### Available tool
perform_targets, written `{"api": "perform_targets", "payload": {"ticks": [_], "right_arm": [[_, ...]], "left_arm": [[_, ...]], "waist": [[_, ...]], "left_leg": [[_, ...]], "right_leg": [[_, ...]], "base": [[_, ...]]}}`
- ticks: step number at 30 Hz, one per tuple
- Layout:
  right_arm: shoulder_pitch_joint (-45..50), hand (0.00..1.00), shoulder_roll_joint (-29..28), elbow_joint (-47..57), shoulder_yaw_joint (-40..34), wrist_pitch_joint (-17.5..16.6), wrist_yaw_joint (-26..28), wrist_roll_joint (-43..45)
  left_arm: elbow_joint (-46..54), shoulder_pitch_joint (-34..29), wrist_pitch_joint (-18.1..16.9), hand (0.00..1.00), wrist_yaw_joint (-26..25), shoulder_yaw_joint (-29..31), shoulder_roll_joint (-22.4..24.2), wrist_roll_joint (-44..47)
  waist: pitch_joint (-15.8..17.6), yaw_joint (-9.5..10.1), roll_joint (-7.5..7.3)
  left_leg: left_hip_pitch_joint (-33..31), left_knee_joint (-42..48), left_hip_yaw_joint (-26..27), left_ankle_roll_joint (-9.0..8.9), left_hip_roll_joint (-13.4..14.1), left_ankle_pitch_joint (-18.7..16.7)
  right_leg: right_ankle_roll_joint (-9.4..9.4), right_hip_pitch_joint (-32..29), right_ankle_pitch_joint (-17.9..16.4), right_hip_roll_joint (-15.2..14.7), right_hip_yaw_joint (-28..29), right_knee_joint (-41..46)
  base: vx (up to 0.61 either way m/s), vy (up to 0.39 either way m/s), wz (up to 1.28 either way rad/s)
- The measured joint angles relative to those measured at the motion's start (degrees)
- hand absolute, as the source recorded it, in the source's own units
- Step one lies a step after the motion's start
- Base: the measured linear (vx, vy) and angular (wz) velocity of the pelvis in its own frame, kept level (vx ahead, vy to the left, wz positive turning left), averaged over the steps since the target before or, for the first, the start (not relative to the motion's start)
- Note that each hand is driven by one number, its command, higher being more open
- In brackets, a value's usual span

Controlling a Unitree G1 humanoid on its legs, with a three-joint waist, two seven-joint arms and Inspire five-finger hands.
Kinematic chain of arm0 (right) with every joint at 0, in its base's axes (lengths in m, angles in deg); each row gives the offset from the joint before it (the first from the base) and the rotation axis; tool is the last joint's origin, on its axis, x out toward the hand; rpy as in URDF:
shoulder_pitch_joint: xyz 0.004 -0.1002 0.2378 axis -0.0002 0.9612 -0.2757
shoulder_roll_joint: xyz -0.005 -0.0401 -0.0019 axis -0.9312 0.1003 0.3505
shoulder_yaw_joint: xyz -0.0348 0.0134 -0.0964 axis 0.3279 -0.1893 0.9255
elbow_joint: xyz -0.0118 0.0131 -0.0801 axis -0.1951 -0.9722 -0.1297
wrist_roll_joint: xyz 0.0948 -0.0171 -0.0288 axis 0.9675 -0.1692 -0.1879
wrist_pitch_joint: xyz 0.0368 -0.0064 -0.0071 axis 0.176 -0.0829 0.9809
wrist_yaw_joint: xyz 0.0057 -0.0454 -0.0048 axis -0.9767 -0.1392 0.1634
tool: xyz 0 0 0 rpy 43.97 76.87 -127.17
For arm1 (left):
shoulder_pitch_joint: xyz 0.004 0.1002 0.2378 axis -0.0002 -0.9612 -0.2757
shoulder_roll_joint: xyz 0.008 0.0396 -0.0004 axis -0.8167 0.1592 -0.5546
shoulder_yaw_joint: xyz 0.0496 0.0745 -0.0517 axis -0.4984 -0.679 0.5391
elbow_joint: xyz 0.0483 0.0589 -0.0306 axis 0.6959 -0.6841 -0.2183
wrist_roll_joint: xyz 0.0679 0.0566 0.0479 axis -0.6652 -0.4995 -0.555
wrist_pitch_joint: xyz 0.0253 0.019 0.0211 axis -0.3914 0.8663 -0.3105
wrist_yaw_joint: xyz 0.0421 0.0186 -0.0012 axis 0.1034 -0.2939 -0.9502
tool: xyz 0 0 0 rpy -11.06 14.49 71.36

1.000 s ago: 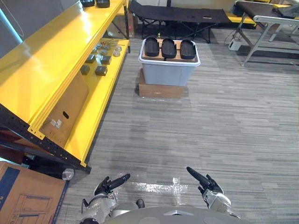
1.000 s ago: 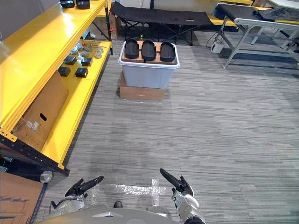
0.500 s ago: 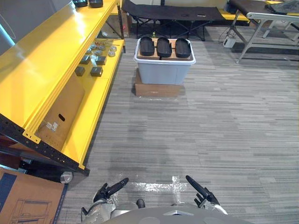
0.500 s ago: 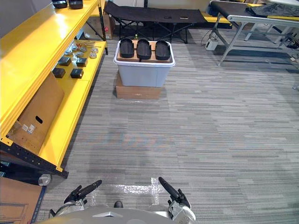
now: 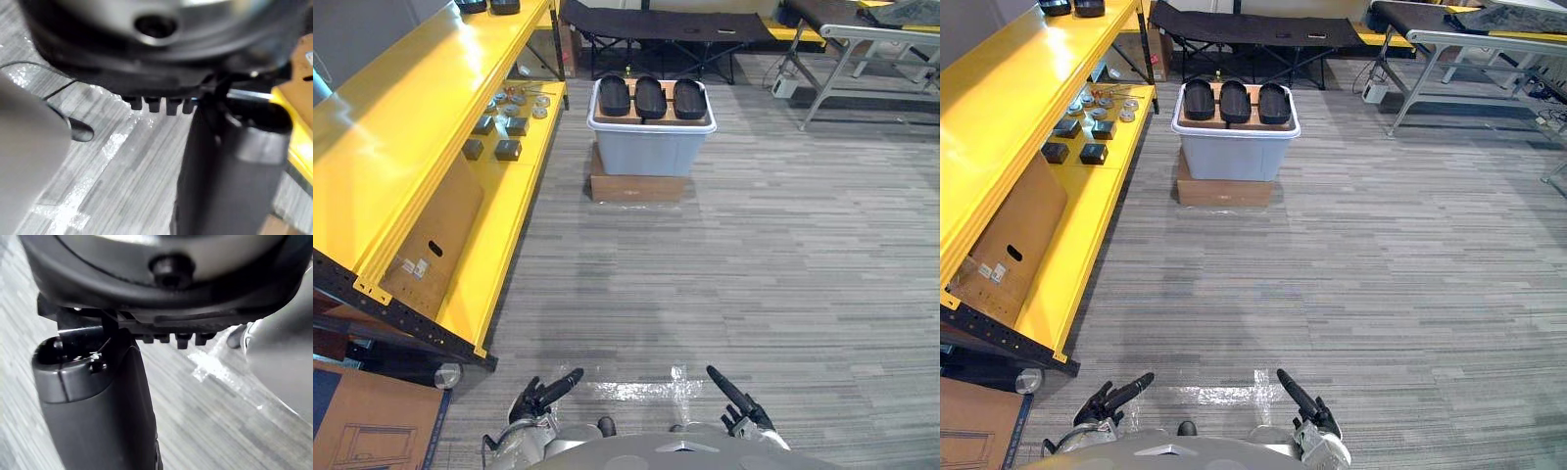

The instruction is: Walk over and take three plastic housings, then place them on the shelf

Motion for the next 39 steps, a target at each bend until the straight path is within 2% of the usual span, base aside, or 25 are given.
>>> {"api": "perform_targets", "payload": {"ticks": [1,4,6,9,13,14,15,16,17,19,20,21,23,26,28,29,30,31,32,33,34,36,37,38,39], "right_arm": [[-0.6,1.00,0.2,0.4,-1.0,-0.4,-1.1,2.5],[-0.2,1.00,0.3,2.1,-1.0,-1.4,-1.2,4.0],[0.4,1.00,0.3,2.6,-0.9,-1.4,-1.1,3.8],[1.2,1.00,0.2,2.6,-0.9,-1.5,-0.3,3.4],[4.3,1.00,-0.1,2.4,-1.7,-2.6,1.8,1.1],[4.9,1.00,-0.3,2.0,-2.3,-2.6,2.2,1.1],[5.2,1.00,-0.3,1.2,-2.8,-2.6,2.3,1.1],[5.2,1.00,-0.3,0.9,-2.9,-2.6,2.3,1.0],[5.0,1.00,-0.6,0.4,-3.2,-2.6,2.8,-0.5],[4.4,1.00,-0.2,0.4,-3.2,-3.0,3.8,-3.2],[3.7,1.00,0.9,-0.1,-3.1,-3.1,4.2,-3.8],[3.1,1.00,1.9,-0.6,-3.2,-3.7,4.2,-5.2],[2.6,1.00,2.7,-0.7,-3.3,-5.5,4.4,-5.4],[-0.2,1.00,3.6,1.4,-3.2,-7.8,4.8,-6.5],[-1.5,1.00,4.1,4.0,-1.3,-8.7,4.3,-7.9],[-1.5,1.00,4.4,4.3,-0.7,-8.6,4.1,-7.8],[-1.8,1.00,4.4,4.5,1.3,-8.3,3.8,-7.8],[-1.2,1.00,3.6,4.6,3.2,-8.2,3.8,-7.8],[-1.0,1.00,3.3,4.6,3.9,-8.1,3.8,-7.8],[-0.7,1.00,3.0,4.6,5.4,-7.6,3.8,-7.8],[-0.6,1.00,3.1,4.2,6.7,-6.8,3.8,-7.7],[-1.4,1.00,3.1,3.5,7.6,-6.8,3.9,-7.7],[-2.6,1.00,3.0,2.6,8.3,-6.8,3.8,-7.8],[-2.9,1.00,2.7,1.8,9.4,-6.7,3.9,-7.8],[-2.7,1.00,2.5,1.2,10.2,-6.7,3.9,-7.8]], "left_arm": [[2.3,0.0,0.8,1.00,0.9,-0.1,0.0,-0.5],[3.2,-0.1,2.4,1.00,2.2,-0.4,-0.7,-1.5],[3.1,-0.1,3.3,1.00,2.2,-0.8,-1.0,-2.8],[3.1,0.0,3.4,1.00,2.6,-1.3,-1.2,-2.6],[2.8,0.2,3.6,1.00,2.7,-2.1,-0.7,-2.7],[2.6,0.4,3.8,1.00,2.5,-2.1,-0.7,-2.6],[1.4,0.5,3.8,1.00,2.0,-2.2,-0.4,-2.4],[0.9,0.5,3.8,1.00,1.8,-2.2,-0.4,-2.2],[-1.3,0.4,3.9,1.00,1.4,-2.1,-0.8,-1.6],[-2.4,1.9,3.6,1.00,0.4,-1.4,-0.9,-0.1],[-2.5,2.7,3.4,1.00,0.2,0.2,-0.4,0.8],[-3.2,3.1,3.3,1.00,-0.1,1.4,-0.2,1.0],[-3.9,3.2,3.4,1.00,-0.2,2.9,0.5,1.9],[-3.9,2.4,3.3,1.00,0.4,4.5,2.0,2.0],[-3.6,2.0,3.2,1.00,1.1,8.0,2.8,2.4],[-3.8,1.8,3.2,1.00,1.2,8.4,2.8,2.3],[-4.7,0.2,3.2,1.00,1.4,9.1,3.0,1.6],[-5.6,-0.9,3.2,1.00,1.9,9.9,2.8,1.9],[-5.8,-1.4,3.1,1.00,2.1,10.4,2.6,2.0],[-5.7,-1.4,2.1,1.00,2.5,11.2,2.0,1.7],[-5.7,-1.5,1.9,1.00,2.8,11.3,1.3,-0.1],[-6.7,-0.4,1.4,1.00,2.2,11.4,0.7,-1.8],[-7.1,0.1,1.0,1.00,1.6,10.8,0.3,-3.3],[-7.0,0.0,0.7,1.00,0.9,9.0,-0.3,-4.7],[-6.8,0.0,0.6,1.00,0.6,7.5,-0.4,-4.6]], "waist": [[0.5,0.73,0.17],[1.8,0.73,-0.04],[2.0,0.46,-0.01],[2.0,-0.46,0.01],[2.2,-0.72,0.12],[2.1,-0.91,0.25],[1.3,-1.58,1.44],[1.0,-1.71,1.78],[-0.1,-1.85,1.84],[0.4,-2.09,3.22],[1.4,-1.79,4.44],[2.0,-1.72,4.74],[2.4,-0.95,4.69],[2.7,1.15,4.49],[4.2,2.71,4.67],[4.5,3.17,5.10],[4.6,3.71,5.39],[4.5,4.07,4.67],[4.4,4.18,3.70],[4.0,4.22,2.04],[3.6,4.92,0.14],[3.9,4.94,-0.53],[3.9,4.42,-0.47],[4.2,3.42,-0.07],[4.5,3.20,0.65]], "left_leg": [[-1.1,2.5,0.8,0.51,0.1,-1.5],[-0.4,6.2,0.8,1.82,0.0,-4.3],[0.4,7.2,0.7,1.04,0.8,-5.3],[0.4,8.9,0.6,-0.24,1.9,-7.2],[2.3,11.9,-1.0,-2.17,2.5,-11.6],[2.6,13.6,-2.0,-3.59,3.2,-14.1],[3.0,15.9,-3.0,-5.77,5.4,-17.1],[2.9,16.5,-3.2,-6.31,6.2,-17.5],[0.6,23.2,-2.7,-7.41,8.3,-18.1],[-8.6,43.4,1.4,-9.81,13.8,-16.0],[-13.1,54.9,3.7,-9.47,18.3,-14.9],[-15.0,58.9,4.1,-9.27,19.5,-15.1],[-16.4,55.8,4.3,-9.18,18.0,-15.2],[-21.5,36.9,1.8,-9.10,12.3,-13.8],[-23.1,18.8,-2.6,-9.78,8.9,-5.7],[-23.1,16.5,-3.3,-9.93,9.2,-4.6],[-22.6,16.5,-3.7,-8.44,9.5,-2.2],[-22.3,19.0,-3.3,-6.21,8.9,-0.4],[-22.7,20.8,-2.7,-5.81,8.3,-0.4],[-24.1,25.0,-1.9,-3.52,7.0,-2.1],[-23.9,27.4,-0.6,0.04,5.4,-4.1],[-22.7,28.1,0.8,1.94,4.2,-5.8],[-20.8,27.7,1.2,2.73,3.7,-6.9],[-17.2,26.8,1.3,3.41,3.5,-7.6],[-13.4,25.4,1.5,3.54,3.9,-8.1]], "right_leg": [[0.03,-6.3,-0.1,-2.2,-0.2,12.2],[-2.21,-14.8,0.0,-6.4,-1.7,29.2],[-1.69,-15.9,-1.3,-5.8,-3.0,26.1],[-0.34,-16.0,0.2,-1.6,-3.1,8.9],[-3.27,-15.3,2.5,0.6,-2.5,4.6],[-4.37,-14.5,2.0,1.1,-2.8,5.3],[-5.37,-13.5,2.6,2.5,-3.8,6.7],[-5.65,-13.1,2.8,3.0,-4.3,6.4],[-7.23,-11.5,2.5,4.3,-5.8,5.7],[-8.48,-8.6,2.3,6.1,-7.8,3.0],[-9.29,-4.7,2.5,8.2,-8.6,-0.3],[-9.37,-0.2,2.6,8.7,-8.8,-3.1],[-9.37,4.3,2.6,8.3,-8.4,-6.2],[-9.25,6.9,2.5,7.0,-6.1,-9.4],[-7.32,8.3,1.1,6.7,-3.9,-10.4],[-6.69,8.8,0.1,7.0,-3.2,-10.5],[-5.65,9.8,-2.8,7.1,-1.5,-8.3],[-4.79,10.5,-5.4,5.9,0.4,-6.1],[-4.53,10.5,-6.7,5.2,1.1,-5.3],[-4.43,10.3,-10.0,3.9,2.1,-3.8],[-5.21,9.1,-12.5,0.4,2.3,1.3],[-3.41,3.7,-12.4,-2.8,2.2,15.8],[-2.14,-0.2,-8.7,-5.4,1.6,25.4],[-2.68,-3.0,-8.2,-7.8,0.5,33.5],[-3.50,-3.9,-9.4,-8.1,-1.2,33.8]], "base": [[0.00,0.070,-0.11],[0.06,0.072,-0.09],[0.17,0.071,0.02],[0.29,0.016,0.03],[0.31,-0.099,0.19],[0.36,-0.207,0.47],[0.37,-0.226,0.43],[0.44,-0.231,0.41],[0.52,-0.307,0.33],[0.46,-0.280,0.33],[0.43,-0.214,0.21],[0.34,-0.167,0.13],[0.34,-0.145,-0.12],[0.32,-0.005,-0.41],[0.25,0.144,-0.46],[0.27,0.243,-0.59],[0.34,0.300,-0.57],[0.33,0.266,-0.53],[0.38,0.242,-0.23],[0.40,0.214,-0.17],[0.41,0.206,-0.23],[0.38,0.178,-0.31],[0.43,0.196,-0.13],[0.45,0.177,-0.05],[0.47,0.149,0.01]]}}
